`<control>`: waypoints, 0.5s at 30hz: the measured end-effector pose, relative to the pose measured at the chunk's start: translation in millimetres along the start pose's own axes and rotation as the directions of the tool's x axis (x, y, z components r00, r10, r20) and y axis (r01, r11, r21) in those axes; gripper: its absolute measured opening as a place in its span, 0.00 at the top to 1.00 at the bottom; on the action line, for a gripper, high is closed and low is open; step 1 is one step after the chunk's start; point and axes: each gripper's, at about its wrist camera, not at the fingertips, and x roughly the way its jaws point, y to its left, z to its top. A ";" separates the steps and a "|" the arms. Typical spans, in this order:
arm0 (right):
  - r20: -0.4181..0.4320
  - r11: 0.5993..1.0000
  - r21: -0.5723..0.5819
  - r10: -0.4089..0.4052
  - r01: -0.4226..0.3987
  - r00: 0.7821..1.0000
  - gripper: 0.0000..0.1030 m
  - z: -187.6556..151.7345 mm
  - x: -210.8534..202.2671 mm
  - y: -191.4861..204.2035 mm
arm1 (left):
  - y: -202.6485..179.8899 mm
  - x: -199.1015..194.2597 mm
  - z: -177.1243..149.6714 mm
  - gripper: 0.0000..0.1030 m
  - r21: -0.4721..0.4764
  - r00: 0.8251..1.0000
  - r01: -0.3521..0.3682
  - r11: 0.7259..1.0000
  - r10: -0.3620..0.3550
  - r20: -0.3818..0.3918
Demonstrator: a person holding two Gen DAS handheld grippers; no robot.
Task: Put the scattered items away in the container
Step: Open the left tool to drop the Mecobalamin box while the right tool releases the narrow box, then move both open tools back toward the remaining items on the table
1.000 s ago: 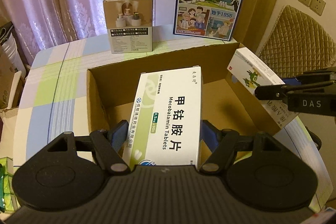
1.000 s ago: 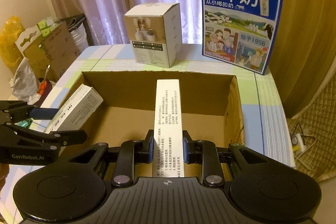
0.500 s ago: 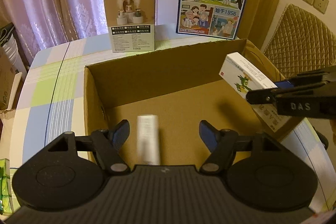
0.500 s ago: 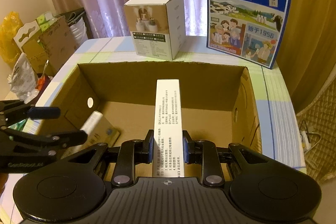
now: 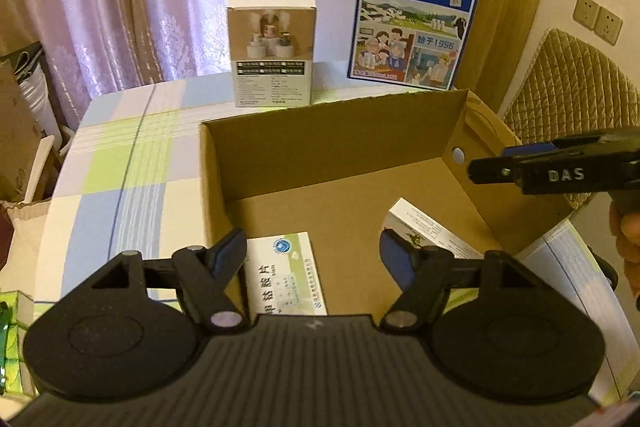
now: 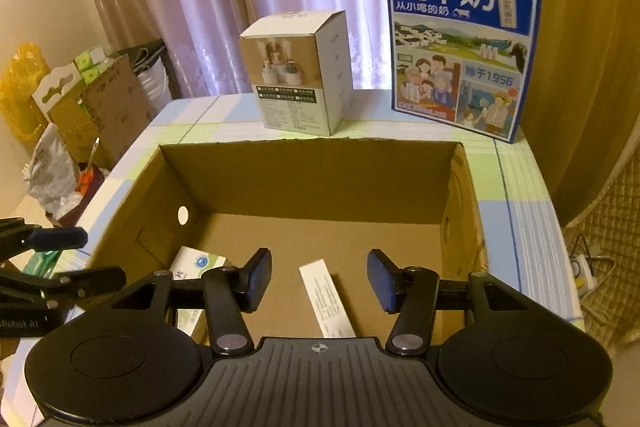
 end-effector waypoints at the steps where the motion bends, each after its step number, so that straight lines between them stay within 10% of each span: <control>1: 0.009 1.000 0.000 -0.001 0.001 1.000 0.51 -2.8 -6.9 0.9 | 1.4 -4.0 -2.1 0.33 -0.006 1.000 -0.003 1.000 0.003 0.004; 15: 0.044 0.996 -0.083 0.015 -0.011 0.999 0.43 -75.1 -106.9 20.7 | 6.8 -82.4 -49.8 0.29 -0.030 0.998 -0.042 0.999 0.043 0.043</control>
